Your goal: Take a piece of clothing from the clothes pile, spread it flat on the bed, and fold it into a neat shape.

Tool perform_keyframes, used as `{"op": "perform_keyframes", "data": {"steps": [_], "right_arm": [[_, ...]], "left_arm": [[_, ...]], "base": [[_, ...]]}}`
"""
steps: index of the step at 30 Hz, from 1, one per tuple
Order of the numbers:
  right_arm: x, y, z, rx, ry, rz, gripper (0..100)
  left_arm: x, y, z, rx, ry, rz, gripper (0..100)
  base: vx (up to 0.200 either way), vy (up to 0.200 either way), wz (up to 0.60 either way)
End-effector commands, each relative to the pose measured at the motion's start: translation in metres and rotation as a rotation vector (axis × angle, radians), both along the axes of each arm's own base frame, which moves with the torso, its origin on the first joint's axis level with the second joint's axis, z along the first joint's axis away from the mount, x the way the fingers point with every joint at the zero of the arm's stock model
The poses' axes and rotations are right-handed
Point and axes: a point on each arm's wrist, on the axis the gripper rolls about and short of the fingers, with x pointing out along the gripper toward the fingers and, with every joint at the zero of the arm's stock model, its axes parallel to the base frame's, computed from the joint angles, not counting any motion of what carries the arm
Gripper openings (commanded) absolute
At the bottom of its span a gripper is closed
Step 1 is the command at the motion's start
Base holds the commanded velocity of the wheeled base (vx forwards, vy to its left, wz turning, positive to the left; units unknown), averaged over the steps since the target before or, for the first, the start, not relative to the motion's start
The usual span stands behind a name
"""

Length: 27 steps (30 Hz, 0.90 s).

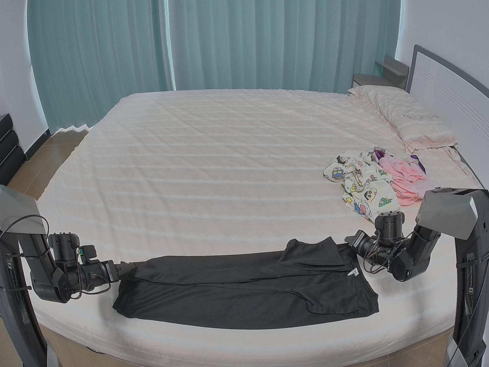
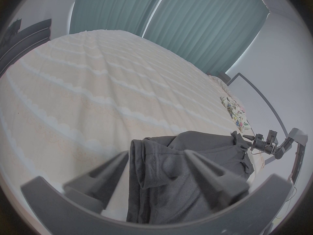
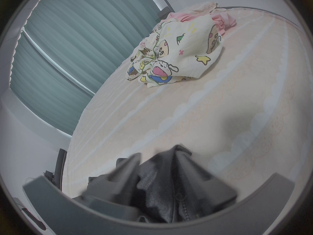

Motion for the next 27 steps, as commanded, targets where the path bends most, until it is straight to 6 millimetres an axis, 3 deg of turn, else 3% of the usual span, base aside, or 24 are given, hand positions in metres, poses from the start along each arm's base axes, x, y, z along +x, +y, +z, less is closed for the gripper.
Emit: {"op": "perform_keyframes", "data": {"steps": [1,7,9,10,12,16,27], "right_arm": [[-0.001,-0.001,0.001,0.002,-0.008,-0.001,100],[-0.003,-0.004,0.004,0.008,-0.014,-0.012,100],[-0.004,-0.003,0.006,0.027,-0.012,-0.023,100],[-0.004,-0.003,0.006,0.027,-0.012,-0.023,100],[-0.009,-0.001,0.003,0.032,0.01,-0.021,100],[-0.015,0.003,0.002,0.034,0.022,-0.009,100],[-0.029,0.015,0.004,0.036,-0.004,0.029,100]], "left_arm": [[-0.003,-0.001,0.003,-0.004,-0.003,0.0,100],[0.006,0.005,0.029,-0.024,-0.09,0.036,100],[0.024,0.005,0.045,-0.081,-0.121,0.095,100],[0.024,0.005,0.045,-0.081,-0.121,0.095,100],[0.043,-0.002,0.05,-0.106,-0.037,0.182,100],[0.058,-0.011,0.048,-0.089,0.068,0.208,100],[0.07,-0.03,0.009,-0.099,0.152,0.127,100]], "base": [[0.0,0.0,0.0],[0.0,0.0,0.0],[0.0,0.0,0.0],[0.0,0.0,0.0],[0.0,0.0,0.0],[0.0,0.0,0.0],[0.0,0.0,0.0]]}}
